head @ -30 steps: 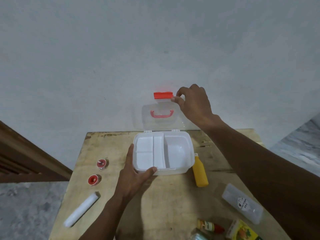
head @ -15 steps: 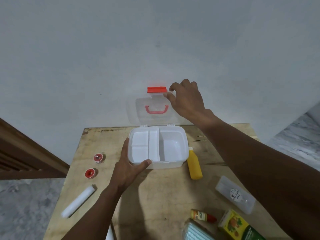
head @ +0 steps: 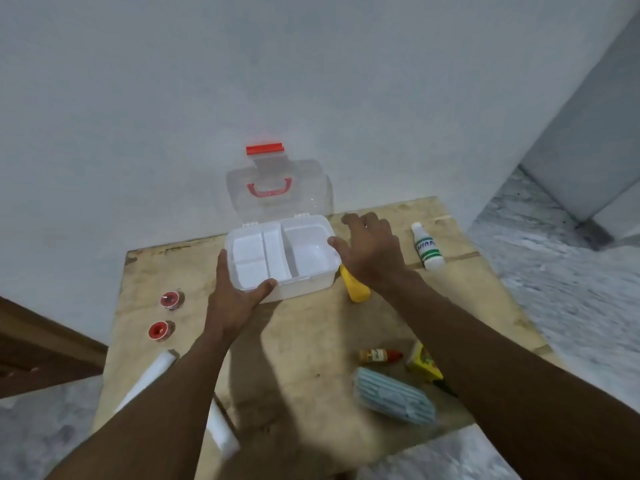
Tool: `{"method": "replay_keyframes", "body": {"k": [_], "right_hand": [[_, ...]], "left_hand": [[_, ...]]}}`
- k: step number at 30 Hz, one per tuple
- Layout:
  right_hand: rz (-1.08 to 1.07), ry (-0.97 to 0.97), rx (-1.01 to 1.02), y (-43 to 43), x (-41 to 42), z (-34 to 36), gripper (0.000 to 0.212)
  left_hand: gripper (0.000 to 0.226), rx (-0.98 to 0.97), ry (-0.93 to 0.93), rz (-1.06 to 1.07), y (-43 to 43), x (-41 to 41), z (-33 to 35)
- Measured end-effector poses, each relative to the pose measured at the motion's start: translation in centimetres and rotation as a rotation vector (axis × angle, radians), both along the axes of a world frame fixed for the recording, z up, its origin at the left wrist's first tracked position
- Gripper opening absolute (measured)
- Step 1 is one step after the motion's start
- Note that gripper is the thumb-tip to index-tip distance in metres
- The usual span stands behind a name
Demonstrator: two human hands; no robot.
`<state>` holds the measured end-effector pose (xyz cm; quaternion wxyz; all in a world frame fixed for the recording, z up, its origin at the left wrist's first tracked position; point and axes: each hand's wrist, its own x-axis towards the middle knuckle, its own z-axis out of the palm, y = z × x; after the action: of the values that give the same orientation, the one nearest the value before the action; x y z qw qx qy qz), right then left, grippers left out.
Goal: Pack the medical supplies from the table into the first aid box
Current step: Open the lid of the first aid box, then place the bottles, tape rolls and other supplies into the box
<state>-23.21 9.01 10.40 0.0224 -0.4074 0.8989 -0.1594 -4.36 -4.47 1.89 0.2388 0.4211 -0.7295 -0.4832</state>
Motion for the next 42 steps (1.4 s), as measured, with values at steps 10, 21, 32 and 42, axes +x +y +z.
{"method": "replay_keyframes", "body": {"k": [10, 21, 32, 42], "right_hand": [[-0.156, -0.132, 0.35, 11.1, 3.5, -4.7, 0.049], [-0.197, -0.145, 0.581, 15.1, 3.1, -5.8, 0.058], [-0.224, -0.08, 0.571, 13.2, 2.4, -3.6, 0.047], [-0.058, -0.085, 0.265, 4.0, 0.5, 3.0, 0.05]], "left_hand": [[0.099, 0.001, -0.034, -0.024, -0.3, 0.4, -0.4], [0.103, 0.016, -0.068, -0.012, -0.9, 0.3, -1.3], [0.097, 0.013, -0.034, -0.014, -0.3, 0.4, -0.8], [0.091, 0.016, 0.0, -0.007, 0.0, 0.3, -0.3]]}}
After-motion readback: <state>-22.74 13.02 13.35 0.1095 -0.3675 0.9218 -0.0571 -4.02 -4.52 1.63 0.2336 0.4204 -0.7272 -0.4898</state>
